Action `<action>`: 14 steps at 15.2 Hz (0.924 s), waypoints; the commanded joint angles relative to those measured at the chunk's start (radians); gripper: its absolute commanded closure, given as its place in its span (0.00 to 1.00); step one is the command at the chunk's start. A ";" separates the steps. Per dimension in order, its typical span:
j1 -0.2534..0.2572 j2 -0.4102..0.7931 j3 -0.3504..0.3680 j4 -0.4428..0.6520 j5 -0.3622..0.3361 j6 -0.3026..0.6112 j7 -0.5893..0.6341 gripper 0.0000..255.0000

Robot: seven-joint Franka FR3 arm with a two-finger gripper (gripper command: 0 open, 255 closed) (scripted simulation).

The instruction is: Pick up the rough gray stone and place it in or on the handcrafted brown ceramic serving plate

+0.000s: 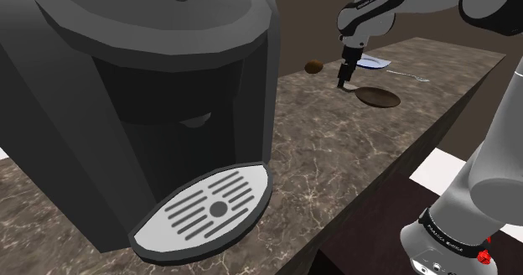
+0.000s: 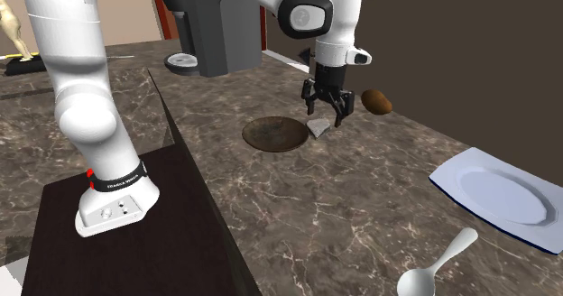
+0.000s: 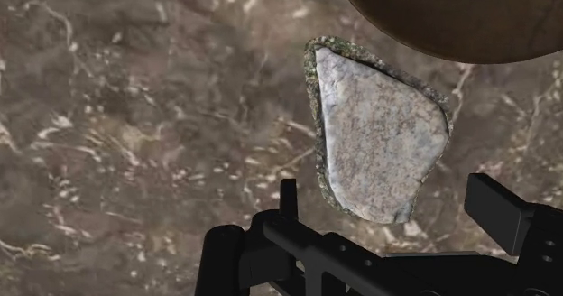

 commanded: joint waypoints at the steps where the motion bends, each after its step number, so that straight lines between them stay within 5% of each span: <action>1: 0.000 0.000 0.000 0.000 0.000 0.000 0.000 1.00; 14: 0.003 -0.019 -0.003 0.033 -0.013 -0.049 0.009 1.00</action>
